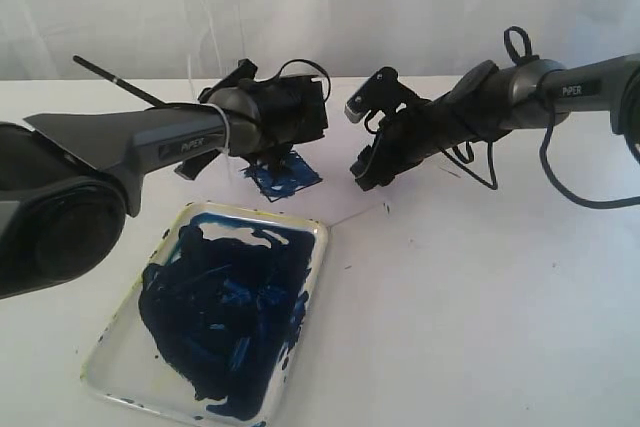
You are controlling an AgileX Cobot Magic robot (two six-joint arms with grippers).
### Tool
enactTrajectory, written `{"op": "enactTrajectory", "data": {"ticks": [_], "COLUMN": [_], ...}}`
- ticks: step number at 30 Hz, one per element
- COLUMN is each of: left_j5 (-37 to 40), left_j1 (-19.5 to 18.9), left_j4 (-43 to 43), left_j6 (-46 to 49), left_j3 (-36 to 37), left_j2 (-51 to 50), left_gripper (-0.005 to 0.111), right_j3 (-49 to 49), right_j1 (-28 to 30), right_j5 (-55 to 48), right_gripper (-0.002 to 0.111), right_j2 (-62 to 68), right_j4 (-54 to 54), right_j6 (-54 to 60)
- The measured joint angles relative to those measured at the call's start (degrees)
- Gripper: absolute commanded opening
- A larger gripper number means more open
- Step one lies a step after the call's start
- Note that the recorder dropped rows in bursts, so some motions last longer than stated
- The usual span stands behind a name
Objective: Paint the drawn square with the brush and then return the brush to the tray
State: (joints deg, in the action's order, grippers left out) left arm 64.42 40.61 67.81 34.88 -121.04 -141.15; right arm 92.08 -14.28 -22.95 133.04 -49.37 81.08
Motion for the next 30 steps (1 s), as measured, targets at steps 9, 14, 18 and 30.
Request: {"op": "enactTrajectory", "data": {"ticks": [9, 14, 18, 30], "left_j5": [0.0, 0.0, 0.0, 0.0], "left_j1": [-0.2, 0.0, 0.0, 0.0], "left_j4": [-3.4, -0.9, 1.5, -1.4], "left_j6": [-2.0, -2.8, -5.2, -6.2], "left_j3": [1.7, 9.1, 11.8, 12.0], "left_j2": [0.8, 4.7, 6.1, 6.0], "left_gripper": [0.000, 0.000, 0.000, 0.000], "right_j3": [0.0, 0.0, 0.0, 0.0], "right_j1": [0.0, 0.0, 0.0, 0.0], "right_j5": [0.1, 0.1, 0.1, 0.1], "right_gripper": [0.060, 0.060, 0.060, 0.060], "right_j2": [0.0, 0.0, 0.0, 0.0], "right_j4": [0.0, 0.0, 0.0, 0.0], "right_j6": [0.0, 0.0, 0.0, 0.0]}}
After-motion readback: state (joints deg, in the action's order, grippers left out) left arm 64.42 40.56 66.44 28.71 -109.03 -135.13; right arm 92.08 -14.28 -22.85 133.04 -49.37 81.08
